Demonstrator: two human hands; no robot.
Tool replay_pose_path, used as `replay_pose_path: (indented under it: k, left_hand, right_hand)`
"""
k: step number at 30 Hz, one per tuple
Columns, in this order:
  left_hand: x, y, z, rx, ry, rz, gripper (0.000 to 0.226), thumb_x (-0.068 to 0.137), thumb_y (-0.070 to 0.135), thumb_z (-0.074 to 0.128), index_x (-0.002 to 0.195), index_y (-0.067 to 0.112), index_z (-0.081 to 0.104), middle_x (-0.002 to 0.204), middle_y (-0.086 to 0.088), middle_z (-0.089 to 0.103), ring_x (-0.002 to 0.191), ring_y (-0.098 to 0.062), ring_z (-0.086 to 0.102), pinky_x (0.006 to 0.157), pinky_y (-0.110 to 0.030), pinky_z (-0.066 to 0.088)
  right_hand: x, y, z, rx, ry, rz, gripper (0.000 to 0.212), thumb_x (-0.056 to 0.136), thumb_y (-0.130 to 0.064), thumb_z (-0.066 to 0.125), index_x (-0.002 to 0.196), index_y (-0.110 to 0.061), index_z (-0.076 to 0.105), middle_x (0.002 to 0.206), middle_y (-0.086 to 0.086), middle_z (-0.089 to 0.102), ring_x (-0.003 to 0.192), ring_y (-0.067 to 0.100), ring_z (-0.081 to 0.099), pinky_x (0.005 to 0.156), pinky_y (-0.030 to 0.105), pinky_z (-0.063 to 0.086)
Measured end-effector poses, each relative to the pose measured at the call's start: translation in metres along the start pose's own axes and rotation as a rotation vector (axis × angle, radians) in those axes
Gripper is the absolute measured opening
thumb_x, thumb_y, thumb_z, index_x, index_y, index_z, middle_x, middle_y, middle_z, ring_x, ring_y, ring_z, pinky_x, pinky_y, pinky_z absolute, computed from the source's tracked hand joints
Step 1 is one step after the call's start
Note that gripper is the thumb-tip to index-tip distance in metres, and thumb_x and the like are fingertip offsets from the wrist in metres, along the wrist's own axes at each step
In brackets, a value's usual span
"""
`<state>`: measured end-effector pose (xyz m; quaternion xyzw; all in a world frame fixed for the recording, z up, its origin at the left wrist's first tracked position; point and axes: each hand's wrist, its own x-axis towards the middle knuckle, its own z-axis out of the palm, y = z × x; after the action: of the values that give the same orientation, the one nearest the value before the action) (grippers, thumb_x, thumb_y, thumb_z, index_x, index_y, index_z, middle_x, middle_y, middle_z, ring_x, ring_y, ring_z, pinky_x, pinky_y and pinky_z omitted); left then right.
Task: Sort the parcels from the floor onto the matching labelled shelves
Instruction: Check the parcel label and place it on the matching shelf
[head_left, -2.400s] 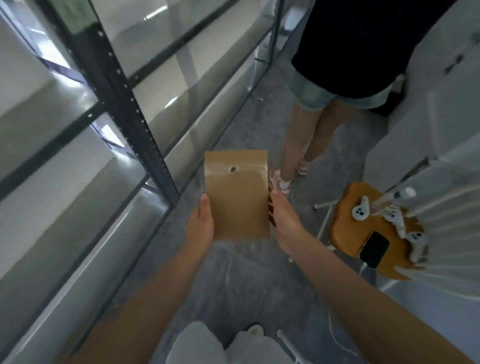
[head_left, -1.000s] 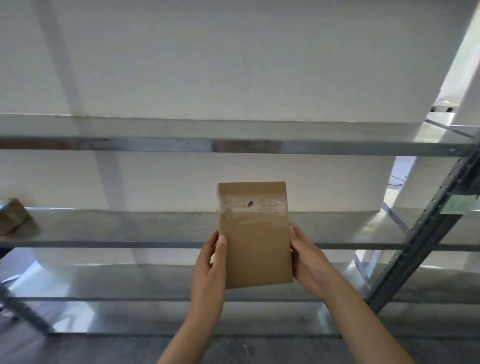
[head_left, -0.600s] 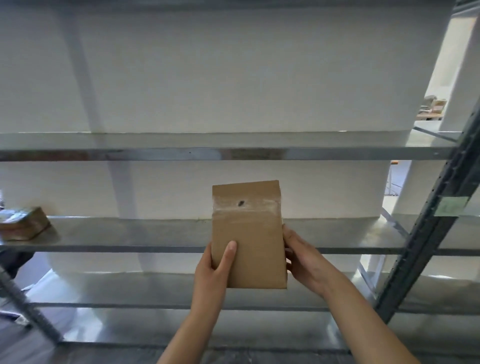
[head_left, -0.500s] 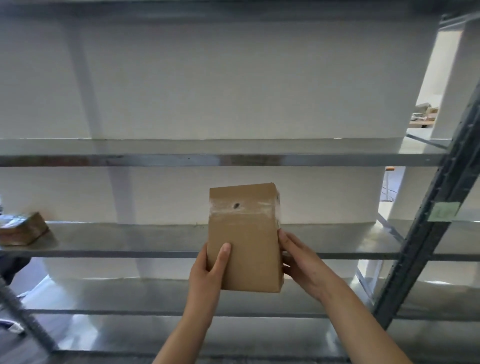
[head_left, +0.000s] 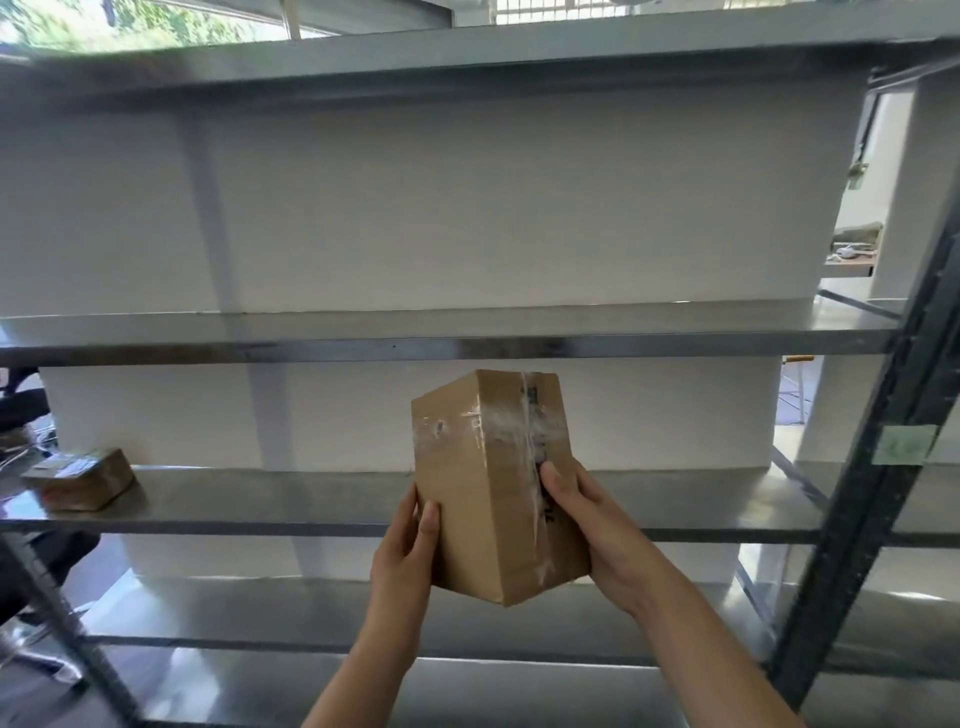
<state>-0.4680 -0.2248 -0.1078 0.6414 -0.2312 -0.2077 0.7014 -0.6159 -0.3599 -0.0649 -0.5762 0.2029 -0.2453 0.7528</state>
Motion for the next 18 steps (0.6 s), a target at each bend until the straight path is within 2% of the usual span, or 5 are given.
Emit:
replay_pose_path:
  k: [3,7,9,12,18]
  left_hand:
    - [-0.005,0.003,0.006,-0.031,0.028,0.052,0.051,0.1,0.035,0.053,0.151,0.033,0.044,0.14,0.01,0.056,0.124,-0.009,0.055,0.103,-0.029,0.045]
    - [-0.01,0.004,0.011,-0.045,0.065,0.107,0.042,0.102,0.031,0.052,0.144,0.036,0.054,0.127,0.014,0.064,0.107,0.006,0.059,0.094,-0.024,0.05]
    - [-0.011,0.008,0.015,-0.051,0.07,0.113,0.04,0.102,0.032,0.052,0.141,0.037,0.056,0.123,0.016,0.065,0.111,0.004,0.059,0.095,-0.025,0.05]
    - [-0.011,0.02,0.021,-0.041,0.051,0.149,0.04,0.102,0.037,0.05,0.142,0.041,0.054,0.134,0.013,0.063,0.119,-0.003,0.058,0.101,-0.03,0.048]
    - [-0.015,0.032,0.037,0.071,-0.099,0.241,0.051,0.1,0.057,0.036,0.151,0.054,0.03,0.154,0.023,0.036,0.139,0.0,0.038,0.117,-0.035,0.034]
  right_hand:
    - [-0.003,0.001,0.002,0.027,-0.001,-0.001,0.043,0.091,-0.045,0.064,0.132,-0.033,0.059,0.12,-0.003,0.074,0.111,0.017,0.071,0.094,0.041,0.057]
    - [-0.004,0.003,0.004,0.054,0.01,0.019,0.043,0.095,-0.054,0.053,0.134,-0.035,0.057,0.125,-0.001,0.072,0.118,0.02,0.067,0.102,0.049,0.053]
    - [-0.006,0.002,0.004,0.052,0.018,0.014,0.047,0.097,-0.06,0.043,0.135,-0.038,0.056,0.127,-0.002,0.071,0.119,0.019,0.067,0.104,0.051,0.051]
    - [-0.009,-0.003,0.002,0.111,0.038,0.015,0.052,0.097,-0.065,0.034,0.134,-0.037,0.059,0.125,-0.001,0.073,0.116,0.019,0.069,0.101,0.049,0.054]
    - [-0.013,-0.01,-0.003,0.254,0.106,0.007,0.059,0.095,-0.068,0.029,0.127,-0.034,0.067,0.123,0.0,0.074,0.116,0.022,0.069,0.104,0.052,0.05]
